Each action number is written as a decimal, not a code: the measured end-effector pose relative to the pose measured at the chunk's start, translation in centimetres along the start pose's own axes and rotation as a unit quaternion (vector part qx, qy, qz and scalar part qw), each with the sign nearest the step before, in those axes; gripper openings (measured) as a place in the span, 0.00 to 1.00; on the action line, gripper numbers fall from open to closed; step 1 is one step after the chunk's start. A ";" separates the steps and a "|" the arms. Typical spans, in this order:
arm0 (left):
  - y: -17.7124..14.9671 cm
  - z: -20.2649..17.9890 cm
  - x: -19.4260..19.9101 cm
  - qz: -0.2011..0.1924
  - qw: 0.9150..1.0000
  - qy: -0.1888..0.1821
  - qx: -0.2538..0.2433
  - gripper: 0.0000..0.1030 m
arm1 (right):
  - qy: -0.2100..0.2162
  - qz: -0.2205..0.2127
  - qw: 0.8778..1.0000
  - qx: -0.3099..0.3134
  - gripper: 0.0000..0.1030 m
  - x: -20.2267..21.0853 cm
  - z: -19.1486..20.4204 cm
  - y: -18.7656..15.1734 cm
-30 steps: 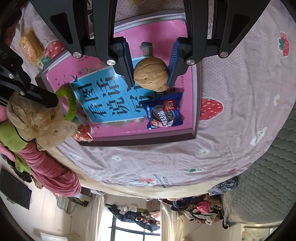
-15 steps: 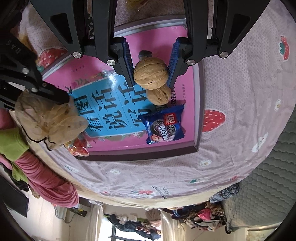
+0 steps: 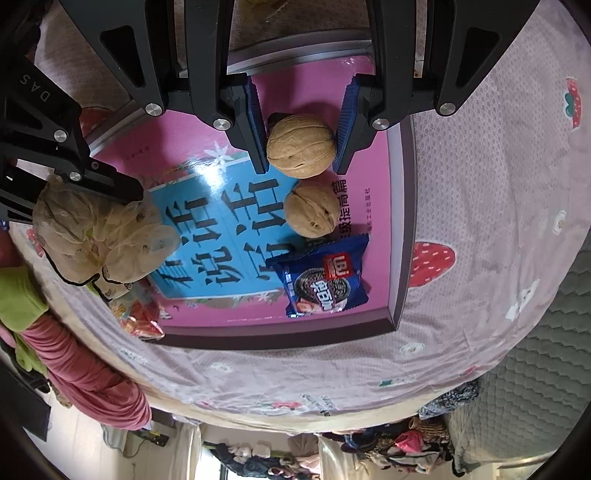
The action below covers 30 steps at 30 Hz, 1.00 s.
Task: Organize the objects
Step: 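Carry the walnut and mesh bag with both tools over the tray, then open the left tool to drop the walnut while the right tool lowers the mesh bag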
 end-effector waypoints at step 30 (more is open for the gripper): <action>-0.1 0.3 -0.2 0.003 1.000 0.011 -0.012 0.39 | -0.027 0.037 0.999 0.012 0.29 -1.3 -0.5 -1.5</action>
Point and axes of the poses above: each gripper's, at about its wrist camera, not at the fingertips, and x roughly against the way its jaws point, z to its left, y to its top, the point moved 7 cm from there along -x, roughly the way its jaws point, and after that the axes turned 13 degrees about -z, right-handed, at the moved point
